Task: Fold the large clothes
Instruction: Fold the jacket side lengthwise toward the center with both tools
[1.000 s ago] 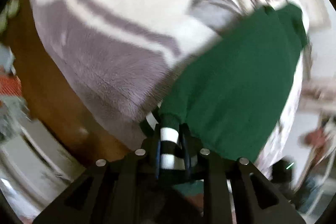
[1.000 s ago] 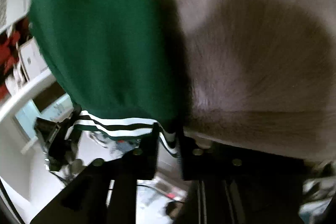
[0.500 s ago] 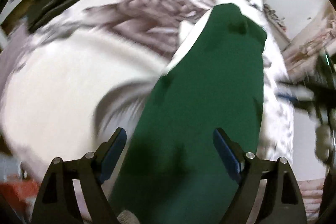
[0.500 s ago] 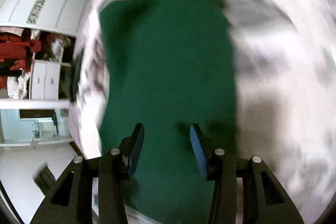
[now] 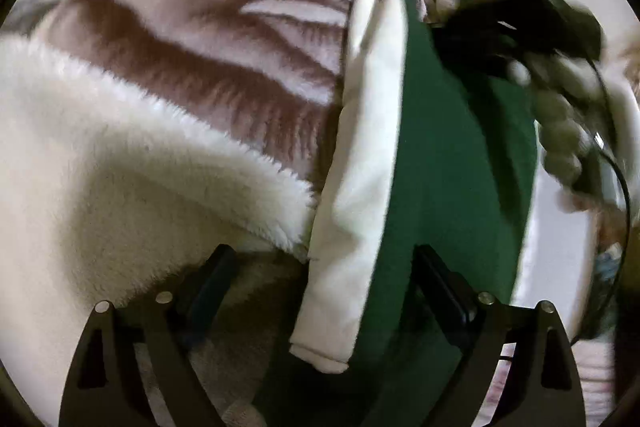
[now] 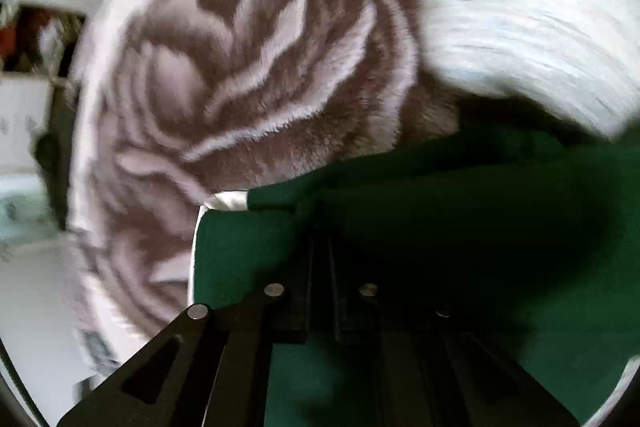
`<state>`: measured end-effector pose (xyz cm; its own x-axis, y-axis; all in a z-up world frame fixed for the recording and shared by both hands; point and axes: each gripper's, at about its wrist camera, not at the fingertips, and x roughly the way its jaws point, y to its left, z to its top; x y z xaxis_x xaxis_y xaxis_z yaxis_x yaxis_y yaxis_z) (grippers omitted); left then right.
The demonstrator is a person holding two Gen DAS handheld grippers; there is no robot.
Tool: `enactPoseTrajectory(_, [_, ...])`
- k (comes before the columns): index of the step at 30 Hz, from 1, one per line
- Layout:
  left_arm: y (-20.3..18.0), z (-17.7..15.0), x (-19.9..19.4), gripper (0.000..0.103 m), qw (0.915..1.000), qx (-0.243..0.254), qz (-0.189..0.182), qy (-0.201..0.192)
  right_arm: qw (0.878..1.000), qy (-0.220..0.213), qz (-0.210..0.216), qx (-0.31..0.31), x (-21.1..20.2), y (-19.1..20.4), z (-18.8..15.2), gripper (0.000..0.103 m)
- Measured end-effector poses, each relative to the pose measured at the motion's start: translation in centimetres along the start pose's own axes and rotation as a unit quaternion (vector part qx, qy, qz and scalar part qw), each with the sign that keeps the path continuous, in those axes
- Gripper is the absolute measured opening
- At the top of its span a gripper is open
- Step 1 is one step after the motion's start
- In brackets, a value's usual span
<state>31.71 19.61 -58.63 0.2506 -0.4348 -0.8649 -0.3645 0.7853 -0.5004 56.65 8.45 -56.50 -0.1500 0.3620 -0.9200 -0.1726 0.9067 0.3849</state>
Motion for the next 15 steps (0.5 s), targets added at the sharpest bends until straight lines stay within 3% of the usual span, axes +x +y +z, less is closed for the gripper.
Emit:
enactPoseTrajectory(2, [0.0,-0.1,-0.7,0.091,1.0,0.003,0.003,0.0,0.996,-0.033,0.075,0.026,-4.4,-2.6,-2.4,0.027])
enactPoseTrajectory(3, [0.0,-0.2,-1.1,0.091,1.0,0.006,0.005,-0.003,0.993,-0.06,0.096,0.04,-7.1,-4.3,-4.4,0.045])
enactPoseTrajectory(4, [-0.1,-0.4,-1.5,0.091,0.9999,0.01,0.008,-0.007,0.989,-0.087,0.104,0.056,-9.9,-6.2,-6.7,0.055])
enactPoseTrajectory(6, [-0.3,-0.7,-1.9,0.091,0.9995,0.016,0.023,-0.012,0.984,-0.11,0.114,0.086,-13.0,-9.8,-11.2,0.06])
enactPoseTrajectory(8, [-0.5,-0.7,-1.4,0.083,0.9997,0.02,0.01,-0.003,0.981,-0.1,0.111,0.125,-13.9,-13.5,-16.1,0.062])
enactPoseTrajectory(9, [-0.5,-1.0,-1.0,0.052,0.9997,0.026,0.002,-0.004,0.979,-0.087,0.11,0.147,-13.6,-15.5,-18.8,0.063])
enactPoseTrajectory(10, [-0.5,-1.1,-1.1,0.03,0.9994,0.028,-0.019,-0.005,0.978,-0.075,0.11,0.162,-13.0,-17.0,-20.8,0.063])
enactPoseTrajectory(12, [-0.9,-1.3,-2.2,0.018,0.9986,0.034,-0.035,-0.022,0.971,-0.051,0.1,0.21,-11.0,-20.4,-24.8,0.063])
enactPoseTrajectory(15, [0.4,-1.2,-3.4,0.016,0.9981,0.024,-0.046,-0.032,0.963,-0.037,0.09,0.253,-8.7,-23.1,-28.7,0.063])
